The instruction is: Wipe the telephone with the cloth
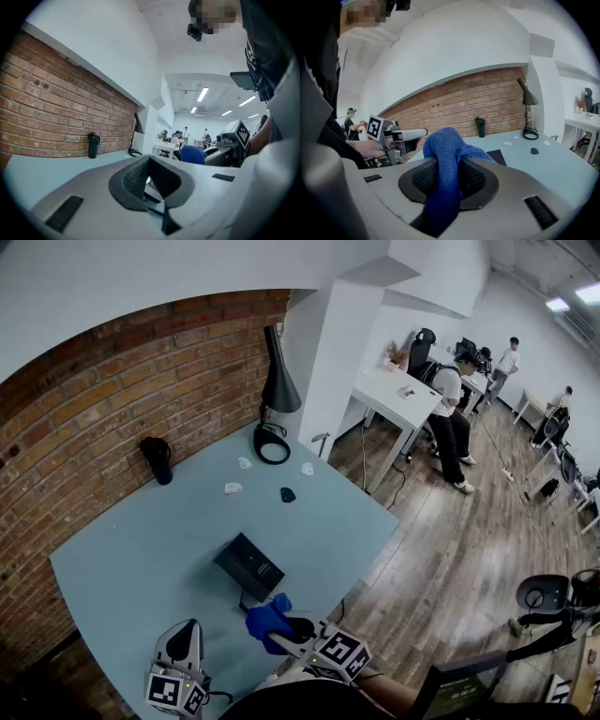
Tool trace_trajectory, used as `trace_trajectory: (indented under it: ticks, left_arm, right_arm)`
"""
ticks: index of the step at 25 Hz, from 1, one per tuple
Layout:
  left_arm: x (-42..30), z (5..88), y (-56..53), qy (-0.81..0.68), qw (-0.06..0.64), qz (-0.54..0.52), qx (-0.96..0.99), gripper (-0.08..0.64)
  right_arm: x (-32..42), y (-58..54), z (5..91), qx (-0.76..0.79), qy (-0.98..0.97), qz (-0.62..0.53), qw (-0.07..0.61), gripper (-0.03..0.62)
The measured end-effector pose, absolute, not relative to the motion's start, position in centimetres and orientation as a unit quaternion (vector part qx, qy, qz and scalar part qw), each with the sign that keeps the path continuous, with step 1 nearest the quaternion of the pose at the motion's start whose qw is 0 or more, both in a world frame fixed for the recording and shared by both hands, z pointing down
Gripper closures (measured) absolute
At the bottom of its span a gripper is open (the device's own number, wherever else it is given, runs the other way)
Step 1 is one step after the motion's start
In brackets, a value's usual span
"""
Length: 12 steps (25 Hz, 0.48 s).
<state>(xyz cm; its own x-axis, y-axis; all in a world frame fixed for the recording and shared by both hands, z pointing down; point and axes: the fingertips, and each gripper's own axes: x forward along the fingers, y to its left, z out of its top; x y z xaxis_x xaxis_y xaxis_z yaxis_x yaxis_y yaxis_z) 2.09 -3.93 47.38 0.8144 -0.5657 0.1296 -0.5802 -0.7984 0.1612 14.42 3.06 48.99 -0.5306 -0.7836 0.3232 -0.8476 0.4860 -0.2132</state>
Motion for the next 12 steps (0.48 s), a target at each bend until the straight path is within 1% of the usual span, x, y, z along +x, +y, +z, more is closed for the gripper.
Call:
trace_trajectory:
  ticks: [5, 12]
  left_arm:
    - [2.4, 47.3, -5.0, -0.31, 0.105, 0.047, 0.944, 0.565]
    - [3.6, 48.0, -5.8, -0.31, 0.093, 0.049, 0.945, 0.564]
  right_arm:
    - [13.6, 2.2, 49.1, 0.455, -0.868, 0.185, 0.08, 0.451]
    - [14.7, -0.5, 49.6, 0.473, -0.86, 0.166, 0.1, 0.449]
